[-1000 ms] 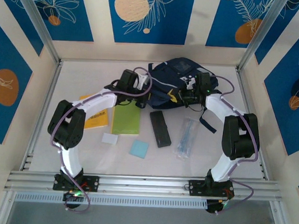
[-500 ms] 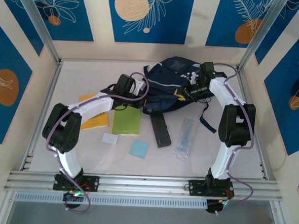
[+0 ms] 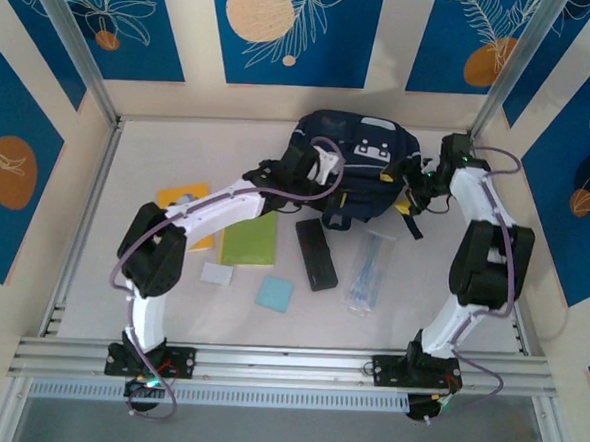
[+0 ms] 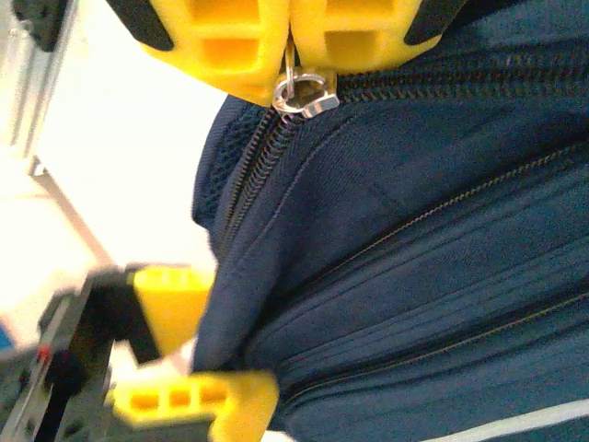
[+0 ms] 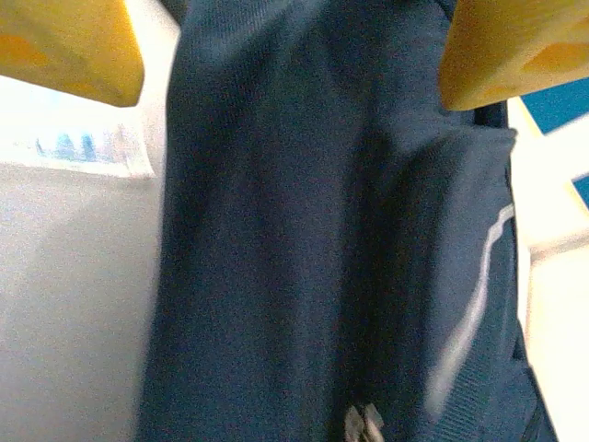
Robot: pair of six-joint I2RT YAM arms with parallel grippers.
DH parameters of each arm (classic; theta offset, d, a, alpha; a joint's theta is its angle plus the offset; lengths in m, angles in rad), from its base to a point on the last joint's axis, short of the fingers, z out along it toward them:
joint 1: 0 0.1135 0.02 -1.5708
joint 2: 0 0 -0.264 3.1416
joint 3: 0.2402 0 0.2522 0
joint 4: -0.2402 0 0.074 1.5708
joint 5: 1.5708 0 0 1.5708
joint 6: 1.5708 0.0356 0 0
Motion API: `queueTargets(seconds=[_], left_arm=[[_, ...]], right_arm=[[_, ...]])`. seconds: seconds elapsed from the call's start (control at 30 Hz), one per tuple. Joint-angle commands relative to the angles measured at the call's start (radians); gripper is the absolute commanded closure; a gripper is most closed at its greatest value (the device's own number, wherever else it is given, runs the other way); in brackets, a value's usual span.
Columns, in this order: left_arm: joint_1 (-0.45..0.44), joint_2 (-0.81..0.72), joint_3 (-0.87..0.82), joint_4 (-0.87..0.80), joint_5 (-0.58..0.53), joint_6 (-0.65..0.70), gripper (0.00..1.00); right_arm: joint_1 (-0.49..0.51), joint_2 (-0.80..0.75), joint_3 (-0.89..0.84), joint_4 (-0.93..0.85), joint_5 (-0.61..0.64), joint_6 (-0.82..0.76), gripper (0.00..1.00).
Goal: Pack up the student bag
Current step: Unzip the student bag at the top-right of the table.
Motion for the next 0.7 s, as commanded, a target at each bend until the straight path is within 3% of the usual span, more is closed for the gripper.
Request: queueTargets(seconds=[0.0, 0.03, 0.07, 0.27, 0.5, 0.57, 0.67], left_arm=[[-0.053, 0.051, 0.136, 0.040, 0.107, -0.008, 1.00], [-0.061, 0.073, 0.158, 0.044, 0.108, -0.011, 1.00], [-0.066, 0.086, 0.170, 0.048, 0.109, -0.015, 1.00], [-0.076, 0.113, 0.174, 0.077, 0.125, -0.049, 1.00], [-0.084, 0.050, 0.073, 0.132, 0.110, -0.072, 1.00], [-0.084, 0.038, 0.052, 0.137, 0.102, -0.070, 1.00], [-0.072, 0.017, 0.012, 0.120, 0.082, -0.045, 1.00]], right_arm=[[-0.021, -0.159, -0.145, 0.072, 0.005, 0.085, 0.12], [-0.030, -0.205, -0.195, 0.088, -0.006, 0.109, 0.02], [-0.035, -0.241, -0.240, 0.113, -0.020, 0.134, 0.01], [-0.019, -0.339, -0.431, 0.353, -0.135, 0.352, 0.01], [0.104, -0.275, -0.481, 0.632, -0.040, 0.581, 0.02], [0.136, -0.250, -0.483, 0.682, -0.023, 0.612, 0.18], [0.146, -0.258, -0.515, 0.719, 0.010, 0.625, 0.91]])
